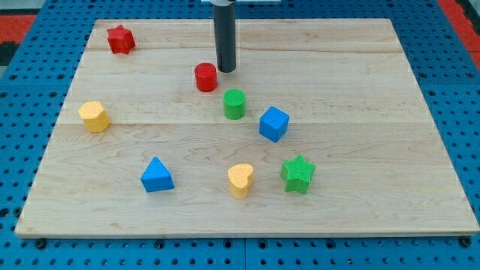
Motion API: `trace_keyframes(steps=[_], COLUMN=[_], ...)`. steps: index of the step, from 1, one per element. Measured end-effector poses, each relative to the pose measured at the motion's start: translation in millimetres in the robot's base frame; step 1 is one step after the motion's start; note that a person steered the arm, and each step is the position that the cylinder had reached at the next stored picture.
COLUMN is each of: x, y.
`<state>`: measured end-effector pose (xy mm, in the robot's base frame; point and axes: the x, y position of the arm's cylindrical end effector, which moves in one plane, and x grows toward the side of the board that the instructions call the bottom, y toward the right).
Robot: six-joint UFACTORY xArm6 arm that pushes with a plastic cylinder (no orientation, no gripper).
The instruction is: Keep red circle diagonal to green circle
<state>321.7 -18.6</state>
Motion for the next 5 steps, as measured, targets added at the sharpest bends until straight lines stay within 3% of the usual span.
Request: trace_keyframes(steps=[2,3,4,5], x=[-17,-30,17,5], y=[72,36,-6,-34])
